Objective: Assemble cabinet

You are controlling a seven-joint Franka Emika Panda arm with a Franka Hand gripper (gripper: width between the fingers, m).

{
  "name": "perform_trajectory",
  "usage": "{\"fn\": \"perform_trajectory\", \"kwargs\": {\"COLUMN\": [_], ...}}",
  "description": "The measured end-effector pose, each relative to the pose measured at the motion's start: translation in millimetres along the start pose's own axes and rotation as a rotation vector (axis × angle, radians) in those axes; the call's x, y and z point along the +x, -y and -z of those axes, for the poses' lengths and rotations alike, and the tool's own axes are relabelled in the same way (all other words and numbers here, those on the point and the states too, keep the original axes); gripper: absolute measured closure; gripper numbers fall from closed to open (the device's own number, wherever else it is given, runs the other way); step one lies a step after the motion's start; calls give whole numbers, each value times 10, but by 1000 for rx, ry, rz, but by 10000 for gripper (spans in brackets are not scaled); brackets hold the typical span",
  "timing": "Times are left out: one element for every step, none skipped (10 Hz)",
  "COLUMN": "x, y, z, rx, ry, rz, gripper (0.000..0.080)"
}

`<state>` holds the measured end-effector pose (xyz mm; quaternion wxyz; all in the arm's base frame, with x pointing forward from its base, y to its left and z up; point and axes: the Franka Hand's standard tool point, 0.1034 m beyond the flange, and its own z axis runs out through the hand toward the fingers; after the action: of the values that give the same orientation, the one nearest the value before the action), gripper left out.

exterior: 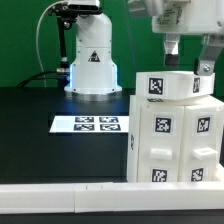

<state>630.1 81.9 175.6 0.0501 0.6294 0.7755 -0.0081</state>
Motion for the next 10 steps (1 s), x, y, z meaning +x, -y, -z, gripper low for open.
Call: {"fn": "perform_trajectory", "kwargs": {"x": [-20,-43,-65,-67,-58,-53,-53,-59,-64,-71], "y": [1,6,24,43,55,74,84,84,86,88], "z": [-3,-20,-81,-149,-177,-212,-239,-240,-244,-248], "rx": [0,4,16,29,32,38,43,43,43,44], "ry": [7,22,34,42,40,38,37,37,37,37], "rz": [70,188,293,360,367,367,365,342,328,326], "gripper": [4,4,4,4,4,4,4,13,169,169]}}
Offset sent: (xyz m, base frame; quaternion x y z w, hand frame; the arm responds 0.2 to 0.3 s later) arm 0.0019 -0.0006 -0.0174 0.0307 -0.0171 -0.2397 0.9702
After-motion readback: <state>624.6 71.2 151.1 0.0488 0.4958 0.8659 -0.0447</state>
